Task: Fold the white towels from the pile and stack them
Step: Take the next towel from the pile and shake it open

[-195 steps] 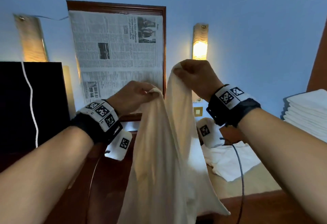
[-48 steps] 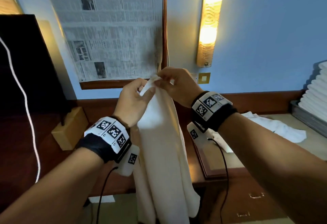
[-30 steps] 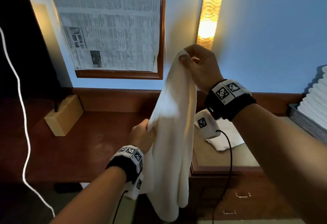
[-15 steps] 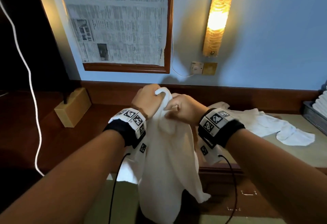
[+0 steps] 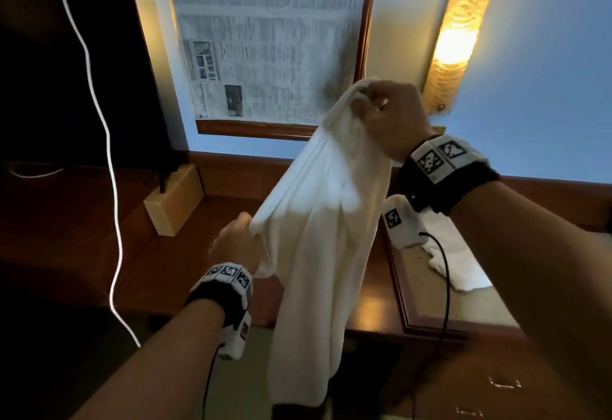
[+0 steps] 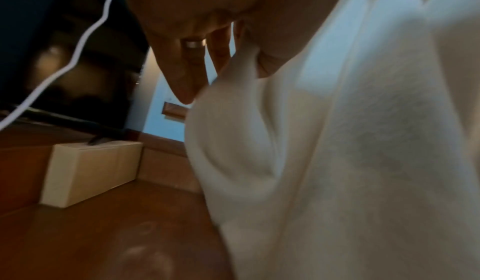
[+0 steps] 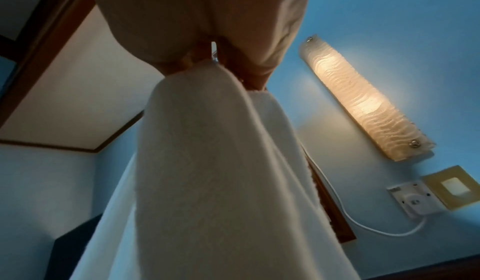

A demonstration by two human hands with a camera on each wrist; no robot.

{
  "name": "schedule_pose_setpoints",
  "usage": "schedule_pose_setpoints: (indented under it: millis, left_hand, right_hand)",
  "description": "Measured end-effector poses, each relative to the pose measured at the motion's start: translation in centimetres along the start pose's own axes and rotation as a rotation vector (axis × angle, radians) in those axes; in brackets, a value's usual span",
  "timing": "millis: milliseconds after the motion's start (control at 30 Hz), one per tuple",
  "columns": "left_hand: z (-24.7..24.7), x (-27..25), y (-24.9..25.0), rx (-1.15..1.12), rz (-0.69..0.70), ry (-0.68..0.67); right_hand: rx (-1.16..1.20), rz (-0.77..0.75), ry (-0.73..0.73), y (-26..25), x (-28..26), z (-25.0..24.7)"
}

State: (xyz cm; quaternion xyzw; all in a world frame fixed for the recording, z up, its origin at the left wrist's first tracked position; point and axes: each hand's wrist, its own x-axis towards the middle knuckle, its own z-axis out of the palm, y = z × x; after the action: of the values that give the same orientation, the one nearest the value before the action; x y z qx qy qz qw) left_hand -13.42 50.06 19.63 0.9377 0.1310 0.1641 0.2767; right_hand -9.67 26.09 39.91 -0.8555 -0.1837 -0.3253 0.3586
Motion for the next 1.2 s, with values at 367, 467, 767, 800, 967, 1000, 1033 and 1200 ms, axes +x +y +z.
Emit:
schedule_pose_setpoints:
  millis: [367,467,767,800,967,1000,1033,1200]
  left_hand:
    - [-6.1,5.5,-6.2,-0.149,0.165,-0.193]
    - [-7.8,5.2,-5.6,-0.265,0.420,-0.483]
    - [-10.4,4.0,-3.9,-0.328,0.698,-0.540]
    - [-10.5,4.2,-4.3,-0.172,0.688,-0.556]
    - [-9.4,5.0,-7.3,0.222,0.607,-0.339]
    - [-8.8,5.1,-7.8,0.064,0.564,-0.262]
    - [-8.1,5.0,-8.0,-0.128,0.496,-0.188]
    - [-4.9,4.7,-8.4,-0.592,0.132,0.144]
  right_hand:
    - [-0.259,0.510,0.131,6.6,-2.1,-1.9]
    - [-0.338,0.704,0.082,8.6,-3.9,-2.6]
    - [-0.355,0.928,-0.018,10.3,-7.3,-2.3]
    - [-0.358,0.933,-0.020,10.3,-7.6,-2.3]
    - [-0.418,0.906,-0.077,10.6,-9.8,-1.4]
    - [-0.432,0.896,-0.097,10.7,-10.3,-1.0]
    - [-0.434,0.882,-0.116,10.8,-10.9,-0.7]
    - [-0.356,0.813,-0.259,11.9,-14.7,1.7]
